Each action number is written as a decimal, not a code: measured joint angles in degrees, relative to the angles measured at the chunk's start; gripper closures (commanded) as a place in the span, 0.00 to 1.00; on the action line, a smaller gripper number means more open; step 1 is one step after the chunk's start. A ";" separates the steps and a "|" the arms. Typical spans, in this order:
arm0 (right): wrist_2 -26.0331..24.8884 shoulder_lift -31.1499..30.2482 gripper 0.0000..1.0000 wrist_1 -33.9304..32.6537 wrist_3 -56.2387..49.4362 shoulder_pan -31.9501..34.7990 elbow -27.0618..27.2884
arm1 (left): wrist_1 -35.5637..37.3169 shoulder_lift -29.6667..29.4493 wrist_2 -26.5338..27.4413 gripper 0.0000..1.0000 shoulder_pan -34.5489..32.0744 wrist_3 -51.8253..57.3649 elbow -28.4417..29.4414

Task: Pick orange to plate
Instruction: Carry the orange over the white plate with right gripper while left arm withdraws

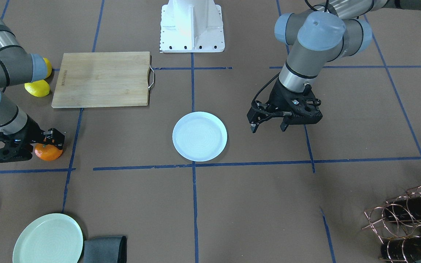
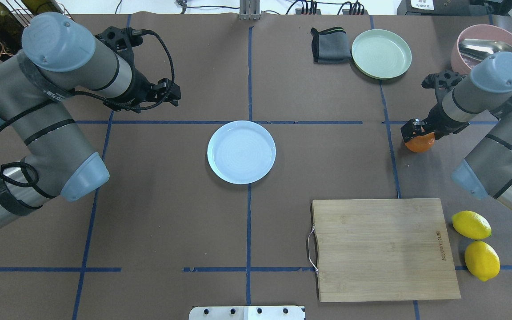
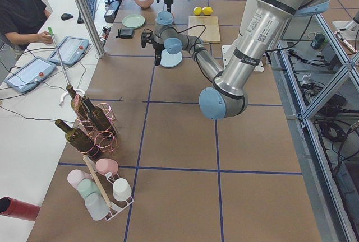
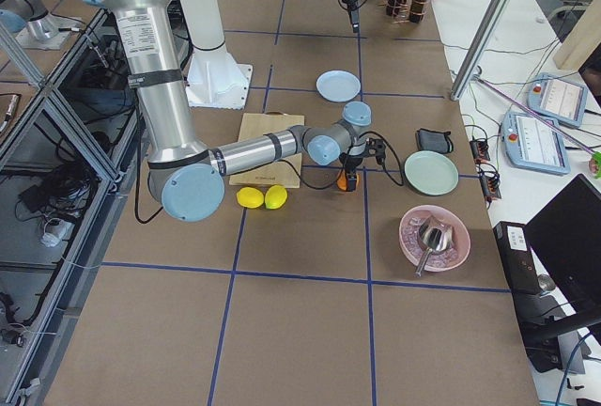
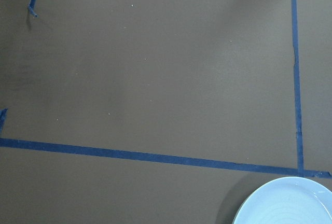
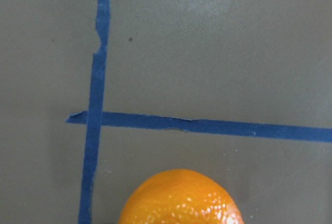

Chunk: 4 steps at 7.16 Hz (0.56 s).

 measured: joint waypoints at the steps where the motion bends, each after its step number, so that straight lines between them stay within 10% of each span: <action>1: 0.06 0.08 1.00 0.01 0.04 0.31 0.09 | 0.00 0.00 0.00 0.00 0.00 0.00 0.00; 4: 2.42 2.21 1.00 -0.33 1.98 2.60 2.20 | 0.04 0.29 -1.53 0.00 -1.79 0.08 -0.20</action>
